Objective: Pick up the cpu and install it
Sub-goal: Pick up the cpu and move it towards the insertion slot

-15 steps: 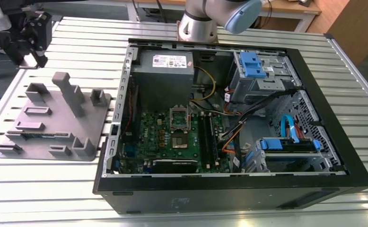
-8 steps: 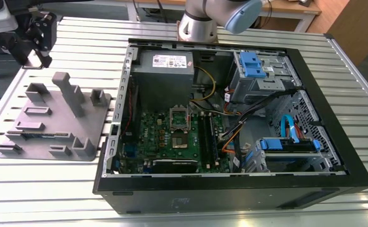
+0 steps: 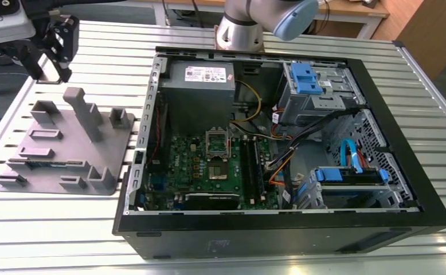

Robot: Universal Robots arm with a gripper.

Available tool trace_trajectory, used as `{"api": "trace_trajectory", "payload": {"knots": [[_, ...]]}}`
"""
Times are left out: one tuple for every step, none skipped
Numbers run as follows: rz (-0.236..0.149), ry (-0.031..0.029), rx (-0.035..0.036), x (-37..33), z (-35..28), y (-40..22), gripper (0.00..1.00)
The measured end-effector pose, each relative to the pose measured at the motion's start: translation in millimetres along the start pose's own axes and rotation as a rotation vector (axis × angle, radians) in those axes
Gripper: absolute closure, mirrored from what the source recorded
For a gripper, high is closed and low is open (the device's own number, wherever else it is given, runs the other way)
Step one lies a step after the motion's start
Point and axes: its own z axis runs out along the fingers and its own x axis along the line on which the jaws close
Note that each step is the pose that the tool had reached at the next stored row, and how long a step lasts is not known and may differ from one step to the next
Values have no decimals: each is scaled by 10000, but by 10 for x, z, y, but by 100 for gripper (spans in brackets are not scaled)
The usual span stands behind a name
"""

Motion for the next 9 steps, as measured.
{"api": "trace_trajectory", "payload": {"knots": [[0,1,1,-19,-1,1,53],[-1,1,1,-38,-1,1,53],[-1,1,1,-58,-1,2,53],[-1,0,0,-78,-1,3,53],[0,0,0,-99,-1,4,53],[0,1,1,-119,-2,5,53],[0,0,0,-139,-2,5,53],[0,0,0,-159,-2,6,53],[0,0,0,-179,-2,7,53]]}}
